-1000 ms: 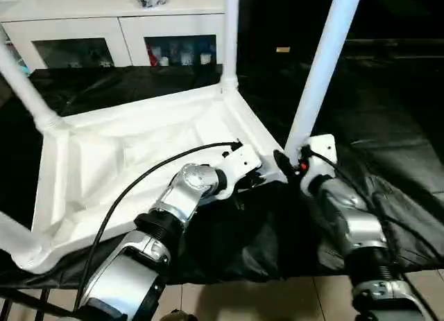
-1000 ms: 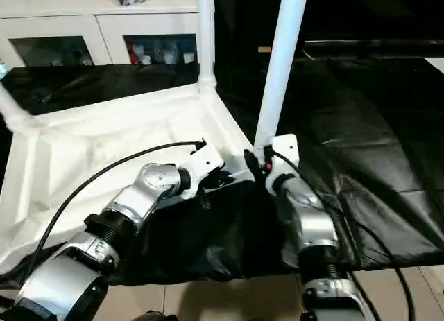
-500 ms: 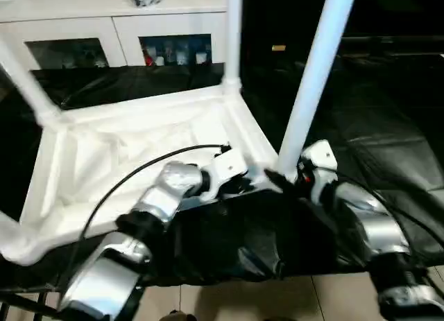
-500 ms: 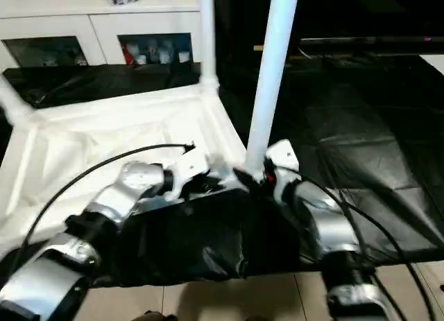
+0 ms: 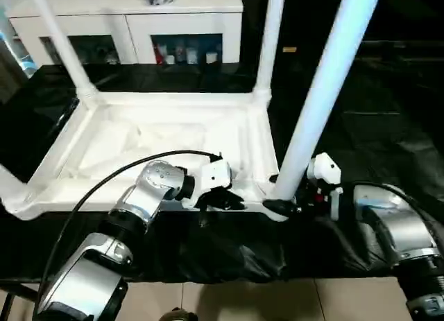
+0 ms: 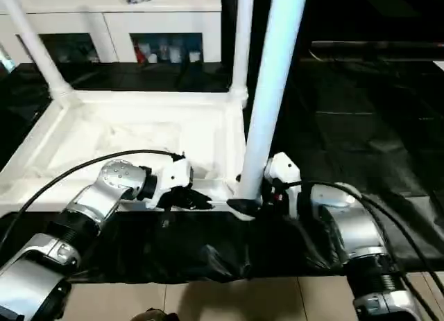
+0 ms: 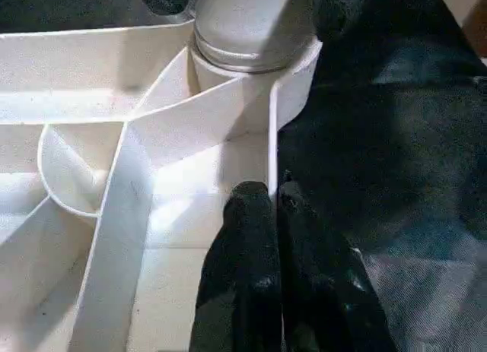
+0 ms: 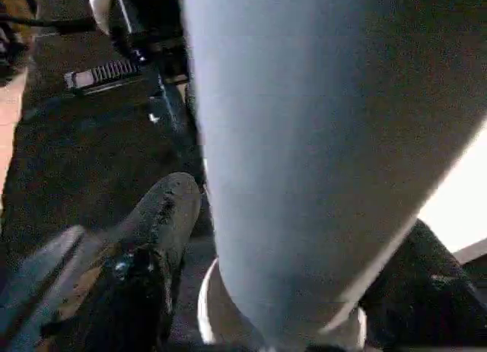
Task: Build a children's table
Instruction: Rotate leg to tighten
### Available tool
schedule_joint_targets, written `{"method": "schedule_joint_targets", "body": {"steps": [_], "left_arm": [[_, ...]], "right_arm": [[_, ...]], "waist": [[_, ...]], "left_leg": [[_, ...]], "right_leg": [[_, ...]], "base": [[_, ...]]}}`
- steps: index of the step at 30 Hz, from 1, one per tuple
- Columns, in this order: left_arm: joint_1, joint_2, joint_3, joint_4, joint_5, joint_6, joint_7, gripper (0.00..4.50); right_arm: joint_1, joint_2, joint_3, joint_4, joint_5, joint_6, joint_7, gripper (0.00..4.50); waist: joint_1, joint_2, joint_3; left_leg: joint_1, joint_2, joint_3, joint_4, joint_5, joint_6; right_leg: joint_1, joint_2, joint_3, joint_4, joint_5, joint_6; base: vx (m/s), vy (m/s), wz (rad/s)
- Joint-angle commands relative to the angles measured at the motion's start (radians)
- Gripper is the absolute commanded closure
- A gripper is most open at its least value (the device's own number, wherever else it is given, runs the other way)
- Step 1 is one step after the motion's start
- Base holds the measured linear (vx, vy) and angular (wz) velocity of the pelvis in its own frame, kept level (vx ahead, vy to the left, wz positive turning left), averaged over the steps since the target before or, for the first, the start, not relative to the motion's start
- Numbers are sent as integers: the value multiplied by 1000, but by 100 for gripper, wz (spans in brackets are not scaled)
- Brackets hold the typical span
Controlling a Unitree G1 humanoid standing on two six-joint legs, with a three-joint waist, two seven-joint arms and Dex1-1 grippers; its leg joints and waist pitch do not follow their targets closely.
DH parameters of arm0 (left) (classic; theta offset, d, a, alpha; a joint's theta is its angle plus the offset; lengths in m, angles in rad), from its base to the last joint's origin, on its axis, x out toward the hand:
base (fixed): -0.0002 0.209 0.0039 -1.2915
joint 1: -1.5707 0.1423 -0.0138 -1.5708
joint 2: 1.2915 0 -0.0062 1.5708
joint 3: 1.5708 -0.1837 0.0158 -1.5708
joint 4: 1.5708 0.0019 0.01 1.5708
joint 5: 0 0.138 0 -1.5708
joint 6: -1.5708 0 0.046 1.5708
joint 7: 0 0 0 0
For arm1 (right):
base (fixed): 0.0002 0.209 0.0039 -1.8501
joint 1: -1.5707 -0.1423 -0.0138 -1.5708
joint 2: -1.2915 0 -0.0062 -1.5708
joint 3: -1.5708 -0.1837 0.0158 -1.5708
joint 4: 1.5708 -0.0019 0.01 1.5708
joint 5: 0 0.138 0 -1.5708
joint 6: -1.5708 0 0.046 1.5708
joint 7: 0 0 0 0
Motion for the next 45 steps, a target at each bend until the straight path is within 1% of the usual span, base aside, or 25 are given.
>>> {"method": "schedule_joint_targets", "body": {"steps": [1, 7, 12, 15, 18, 20, 24, 25, 26, 27, 28, 29, 30, 31, 32, 33, 34, 35, 37, 39, 40, 41, 43, 44, 45], "left_arm": [[-16, -1, -5, -9, 7, -4, 25, 450], [-17, 1, -5, -1, 8, -8, 27, 450], [-35, -47, 17, 33, 28, 41, 164, 450], [-43, -76, 25, 43, 31, 62, 217, 450], [-49, -111, 23, 48, 41, 84, 274, 450], [-64, -167, 30, 61, 46, 122, 360, 450], [-91, -256, 47, 84, 54, 177, 490, 450], [-99, -290, 45, 89, 62, 190, 532, 450], [-104, -309, 46, 93, 64, 197, 556, 450], [-108, -320, 46, 96, 67, 197, 568, 450], [-113, -334, 45, 100, 70, 197, 579, 450], [-117, -342, 41, 102, 74, 192, 583, 450], [-120, -345, 38, 103, 77, 190, 585, 450], [-122, -347, 36, 105, 80, 188, 588, 450], [-126, -346, 30, 108, 89, 176, 589, 450], [-131, -341, 30, 112, 95, 166, 591, 450], [-134, -337, 29, 115, 98, 160, 593, 450], [-135, -326, 27, 117, 105, 152, 591, 450], [-136, -316, 24, 120, 110, 146, 589, 450], [-132, -285, 22, 125, 117, 123, 578, 450], [-131, -281, 22, 125, 118, 118, 575, 450], [-128, -265, 20, 127, 119, 97, 566, 450], [-121, -234, 23, 128, 119, 78, 539, 450], [-121, -234, 23, 128, 119, 78, 539, 450], [-119, -222, 25, 129, 118, 67, 525, 450]], "right_arm": [[18, 22, 84, -33, 14, 16, 82, 180], [35, 13, 93, -52, 26, 38, 94, 229], [88, 44, 65, -88, 37, 78, 13, 249], [104, 73, 49, -93, 39, 91, -47, 253], [115, 116, 26, -86, 30, 101, -144, 254], [115, 179, -3, -58, -3, 104, -291, 254], [94, 277, -39, -4, -44, 121, -481, 255], [71, 321, -53, 35, -70, 122, -581, 255], [49, 348, -63, 66, -85, 116, -646, 256], [30, 367, -73, 90, -95, 114, -697, 256], [5, 391, -86, 120, -106, 113, -759, 256], [-23, 412, -100, 151, -113, 116, -813, 256], [-36, 420, -106, 165, -117, 118, -836, 256], [-49, 428, -111, 179, -122, 120, -858, 256], [-76, 445, -128, 205, -116, 105, -871, 256], [-93, 451, -135, 222, -113, 93, -868, 221], [-105, 455, -139, 234, -111, 85, -867, 221], [-118, 456, -148, 250, -112, 75, -875, 187], [-129, 457, -156, 264, -114, 66, -884, 185], [-146, 458, -174, 289, -112, 48, -895, 174], [-146, 456, -174, 290, -112, 45, -892, 145], [-146, 449, -170, 293, -114, 33, -884, 139], [-123, 417, -146, 256, -131, 21, -848, 132], [-123, 417, -146, 256, -131, 21, -848, 103], [-108, 398, -136, 233, -139, 17, -826, 94]], "waist": [[1, -19, -61], [6, -20, -62], [17, -21, -60], [15, -22, -54], [9, -16, -49], [-1, -19, -46], [-16, -18, -46], [-23, -16, -44], [-33, -8, -41], [-45, -12, -41], [-46, -7, -43], [-56, -7, -42], [-65, -7, -45], [-66, -5, -48], [-70, -1, -47], [-71, -3, -48], [-73, -2, -47], [-73, 6, -48], [-75, 1, -49], [-71, 13, -51], [-73, 8, -51], [-72, 10, -51], [-67, 23, -51], [-68, 16, -52], [-68, 16, -53]], "left_leg": [[24, 84, -39, -71, -223, 70], [25, 85, -39, -70, -205, 73], [27, 85, -39, -70, -204, 71], [36, 84, -40, -75, -273, 43], [42, 83, -47, -80, -343, 7], [42, 81, -52, -85, -383, -18], [46, 77, -58, -85, -424, -33], [49, 76, -59, -86, -447, -34], [49, 73, -63, -88, -481, -42], [44, 71, -70, -94, -509, -49], [45, 71, -73, -94, -516, -54], [45, 70, -73, -97, -532, -60], [40, 69, -81, -99, -548, -63], [37, 71, -81, -103, -543, -61], [41, 68, -78, -103, -550, -58], [43, 67, -76, -101, -550, -54], [45, 67, -74, -98, -550, -46], [41, 66, -75, -99, -538, -39], [36, 68, -74, -100, -519, -29], [34, 68, -73, -100, -499, -25], [34, 68, -71, -101, -498, -24], [32, 66, -69, -100, -490, -17], [37, 67, -67, -99, -477, -12], [33, 67, -65, -98, -466, -7], [32, 67, -64, -98, -458, -3]], "right_leg": [[33, -83, 50, -72, -224, -240], [33, -82, 50, -68, -199, -243], [31, -83, 51, -71, -216, -232], [24, -86, 52, -86, -322, -214], [18, -89, 53, -100, -442, -176], [15, -89, 50, -106, -496, -153], [10, -90, 46, -116, -545, -125], [8, -88, 44, -121, -555, -120], [7, -86, 40, -123, -571, -115], [16, -84, 30, -126, -591, -95], [15, -85, 31, -125, -589, -90], [10, -83, 32, -126, -584, -90], [19, -83, 28, -123, -565, -87], [21, -84, 32, -122, -520, -92], [15, -82, 35, -123, -484, -108], [14, -83, 37, -124, -473, -116], [12, -85, 40, -126, -462, -127], [17, -86, 40, -123, -450, -137], [21, -86, 41, -120, -424, -147], [22, -86, 42, -116, -382, -159], [22, -84, 42, -116, -374, -164], [25, -83, 42, -114, -355, -171], [23, -84, 43, -113, -340, -181], [27, -83, 42, -112, -329, -184], [27, -83, 43, -110, -326, -187]], "base": [[0, 0, 0], [0, 0, 0], [0, 0, 0], [0, 0, 0], [0, 0, 0], [0, 0, 0], [0, 0, 0], [0, 0, 0], [0, 0, 0], [0, 0, 0], [0, 0, 0], [0, 0, 0], [0, 0, 0], [0, 0, 0], [0, 0, 0], [0, 0, 0], [0, 0, 0], [0, 0, 0], [0, 0, 0], [0, 0, 0], [0, 0, 0], [0, 0, 0], [0, 0, 0], [0, 0, 0], [0, 0, 0]]}}
